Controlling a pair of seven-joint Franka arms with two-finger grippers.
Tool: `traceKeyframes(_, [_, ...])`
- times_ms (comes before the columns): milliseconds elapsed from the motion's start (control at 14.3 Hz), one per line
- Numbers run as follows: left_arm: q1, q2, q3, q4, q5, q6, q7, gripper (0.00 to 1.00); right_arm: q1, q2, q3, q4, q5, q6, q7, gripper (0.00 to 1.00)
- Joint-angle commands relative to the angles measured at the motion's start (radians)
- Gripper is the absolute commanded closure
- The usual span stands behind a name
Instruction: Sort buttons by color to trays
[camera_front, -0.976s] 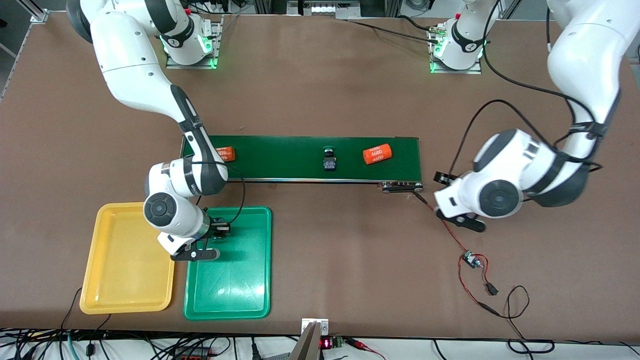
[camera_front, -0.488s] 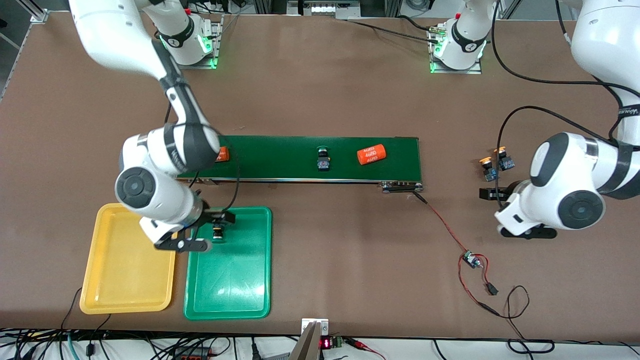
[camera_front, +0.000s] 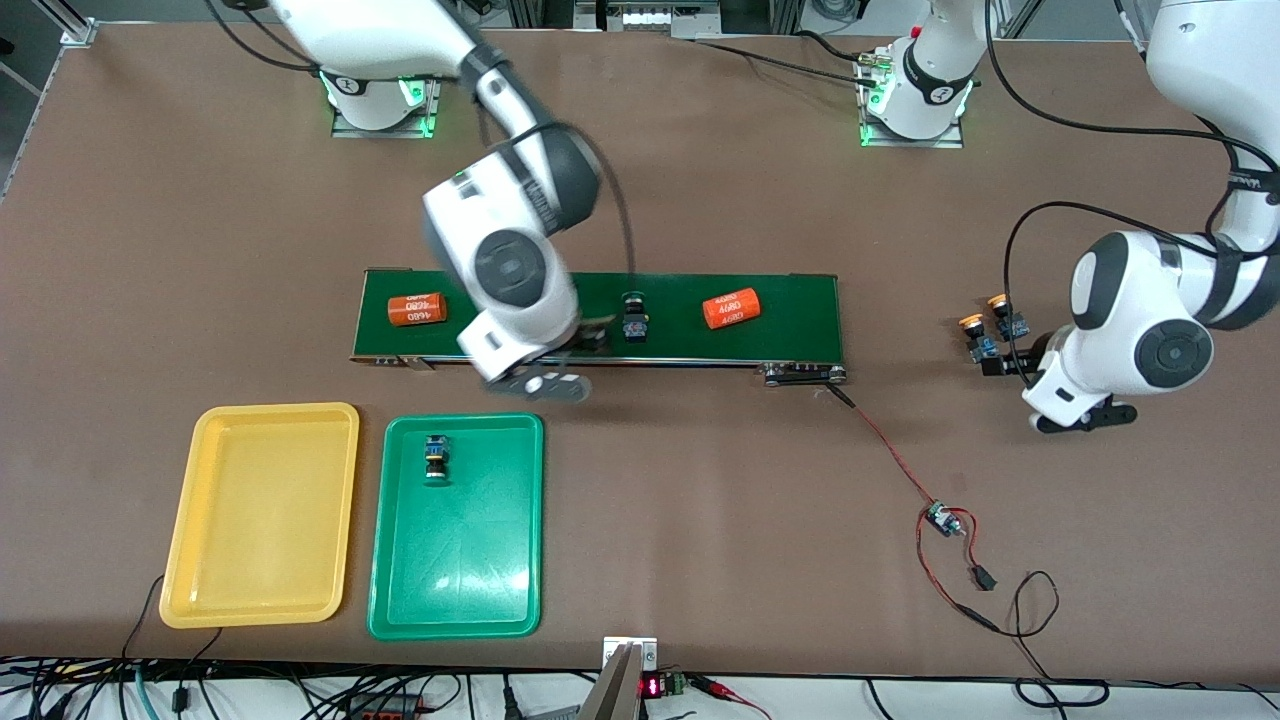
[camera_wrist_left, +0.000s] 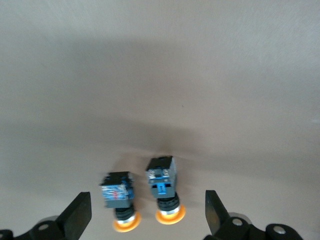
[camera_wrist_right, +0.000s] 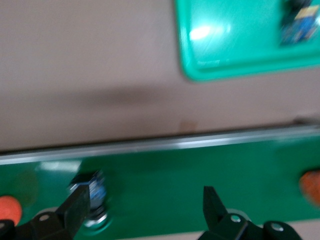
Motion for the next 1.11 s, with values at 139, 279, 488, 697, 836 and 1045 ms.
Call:
traceKeyframes(139, [-0.020,-0.033,0.049,-0.189,-0.098,0.188,-0.015,0.00,0.117,-0.012,-0.011,-0.079,-0.007,0.015,0.154,0.00])
traceKeyframes(279, [-0.020,0.001,0.049,-0.189,-0.106,0.191,-0.013,0.00,0.134,-0.017,-0.011,-0.140,-0.013,0.061,0.154,0.00])
traceKeyframes(488, [-0.018,0.022,0.049,-0.188,-0.106,0.212,-0.013,0.44,0.127,-0.015,-0.014,-0.194,-0.021,0.128,0.119,0.00])
traceKeyframes(697, [-0.017,0.021,0.049,-0.182,-0.106,0.203,0.007,0.84,0.094,-0.012,-0.018,-0.198,-0.019,0.136,0.063,0.00])
traceKeyframes(836, [-0.017,0.003,0.047,-0.176,-0.105,0.198,0.004,0.92,0.081,-0.011,-0.018,-0.201,-0.019,0.149,0.036,0.00])
traceKeyframes(1045, [-0.035,-0.024,0.023,-0.101,-0.105,0.104,0.002,0.96,0.088,0.009,-0.018,-0.201,-0.013,0.169,0.038,0.03])
